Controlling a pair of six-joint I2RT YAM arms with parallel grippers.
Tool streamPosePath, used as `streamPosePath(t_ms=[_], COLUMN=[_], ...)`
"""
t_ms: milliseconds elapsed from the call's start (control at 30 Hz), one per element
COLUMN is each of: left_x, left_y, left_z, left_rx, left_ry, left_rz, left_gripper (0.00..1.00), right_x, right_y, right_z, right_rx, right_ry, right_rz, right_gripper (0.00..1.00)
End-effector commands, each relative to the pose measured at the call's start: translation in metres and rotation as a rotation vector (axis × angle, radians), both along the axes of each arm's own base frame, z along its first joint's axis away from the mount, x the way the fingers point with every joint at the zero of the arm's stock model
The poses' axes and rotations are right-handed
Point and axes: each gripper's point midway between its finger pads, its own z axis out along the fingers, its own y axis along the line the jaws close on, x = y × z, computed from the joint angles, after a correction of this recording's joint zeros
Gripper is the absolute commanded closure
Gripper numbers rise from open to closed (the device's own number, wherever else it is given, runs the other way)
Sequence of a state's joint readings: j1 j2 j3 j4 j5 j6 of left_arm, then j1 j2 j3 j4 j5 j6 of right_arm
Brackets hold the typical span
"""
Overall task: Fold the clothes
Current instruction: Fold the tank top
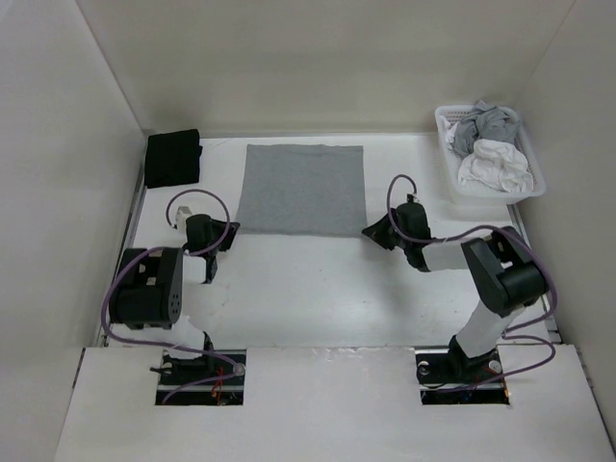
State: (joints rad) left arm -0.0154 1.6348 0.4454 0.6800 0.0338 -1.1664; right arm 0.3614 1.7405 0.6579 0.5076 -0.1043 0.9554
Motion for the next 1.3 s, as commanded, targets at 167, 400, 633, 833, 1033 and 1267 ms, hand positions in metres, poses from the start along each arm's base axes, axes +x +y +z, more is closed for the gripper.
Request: streamPosePath(t_ms=[167, 400, 633, 833, 1033, 1267], left_x=[-0.066, -0.155, -0.161, -0.097, 0.001, 0.085], left_y=[-0.008, -0.001, -0.008, -0.006, 0.021, 0.013], left_z=[0.15, 0.285, 0.303, 0.239, 0.163, 0.158], left_rx=[0.075, 0.161, 0.16, 0.211, 0.236, 0.152], left_ry=[-0.347, -0.594, -0.601, -0.422, -0.239, -0.237], left_rz=[-0.053, -0.046, -0.074, -0.067, 0.031, 0.0], left_gripper=[1.0, 0.99, 0.98, 0.98, 0.97, 0.97], right_x=[-0.068, -0.175, -0.198, -0.12, 0.007, 0.101], right_y=[-0.017, -0.045, -0.036, -0.004, -0.002, -0.012], right_z=[0.134, 0.26, 0.307, 0.256, 0.186, 0.172], right_rx=[-0.11, -0.141, -0.164, -0.215, -0.142, -0.094], right_ry=[-0.346, -0.543, -0.611, -0.534, -0.369, -0.303], right_rz=[0.047, 0.068, 0.118, 0.157, 0.134, 0.09], right_gripper=[0.98, 0.98, 0.97, 0.96, 0.96, 0.98])
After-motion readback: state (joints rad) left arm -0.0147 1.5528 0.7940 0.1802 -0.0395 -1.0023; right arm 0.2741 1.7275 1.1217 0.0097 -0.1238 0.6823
